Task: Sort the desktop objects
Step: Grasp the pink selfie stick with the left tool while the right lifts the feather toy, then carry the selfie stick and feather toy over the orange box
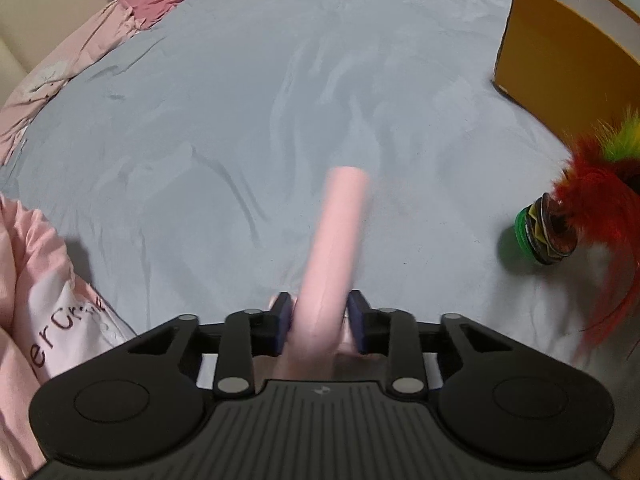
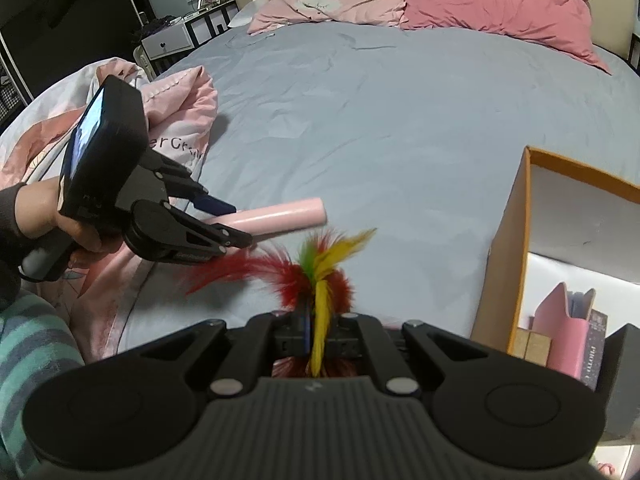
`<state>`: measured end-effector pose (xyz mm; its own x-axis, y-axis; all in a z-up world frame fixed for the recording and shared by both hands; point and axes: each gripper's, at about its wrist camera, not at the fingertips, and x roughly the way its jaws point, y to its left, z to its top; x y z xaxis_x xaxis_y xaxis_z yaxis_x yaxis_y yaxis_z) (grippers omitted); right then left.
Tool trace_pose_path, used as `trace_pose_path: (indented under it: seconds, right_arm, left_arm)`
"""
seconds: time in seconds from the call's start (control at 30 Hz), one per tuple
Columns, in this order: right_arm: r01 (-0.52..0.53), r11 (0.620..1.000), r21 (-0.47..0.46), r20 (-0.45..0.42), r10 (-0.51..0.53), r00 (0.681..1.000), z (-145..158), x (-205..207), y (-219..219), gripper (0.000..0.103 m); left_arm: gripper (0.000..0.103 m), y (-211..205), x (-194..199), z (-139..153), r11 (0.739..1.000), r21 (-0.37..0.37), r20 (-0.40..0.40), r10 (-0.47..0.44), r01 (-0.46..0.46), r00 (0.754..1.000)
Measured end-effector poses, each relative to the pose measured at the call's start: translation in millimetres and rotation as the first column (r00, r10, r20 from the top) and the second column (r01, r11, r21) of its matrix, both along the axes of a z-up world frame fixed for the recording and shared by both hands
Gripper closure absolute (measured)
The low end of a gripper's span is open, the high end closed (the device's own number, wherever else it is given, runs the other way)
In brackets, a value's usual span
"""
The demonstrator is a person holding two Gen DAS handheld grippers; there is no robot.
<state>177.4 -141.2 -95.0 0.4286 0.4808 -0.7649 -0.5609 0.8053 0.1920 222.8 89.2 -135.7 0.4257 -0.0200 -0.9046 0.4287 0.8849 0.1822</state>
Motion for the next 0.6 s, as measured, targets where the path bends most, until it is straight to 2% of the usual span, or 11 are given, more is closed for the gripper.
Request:
trace_pose_path:
  seconds: [0.17,0.3,0.47,0.6]
  right_arm:
    - [0.005,1.000,0.014,0.031,-0.005,1.000,13.5,-7.8,-9.3,0.100]
    - [0.019,0.999,0.044,0.056,-0.022,0.998,29.6,-15.7,-21.4,0.100]
    - [0.055,0.994,0.092,0.101,-0.064,0.993,64.7,-31.1,-56.3,0.100]
    - [0.120,0.985,0.125,0.159,-0.139,0.978,101.0,-46.7,-100.6,0.100]
  left_arm:
    - [0.073,-0.5,-11.2,5.9,0.999,-0.033,0.018,0.013,-0.012,1.000]
    - [0.073,-7.2,-26.2,21.9,0.999,-0.048,0.052,0.004,-0.001,0.999]
    - [0.073,-25.2,-46.2,60.6,0.998,-0.057,0.130,-0.029,0.037,0.991]
    - [0.073,-50.6,-55.4,95.1,0.992,-0.082,0.195,-0.074,0.091,0.978]
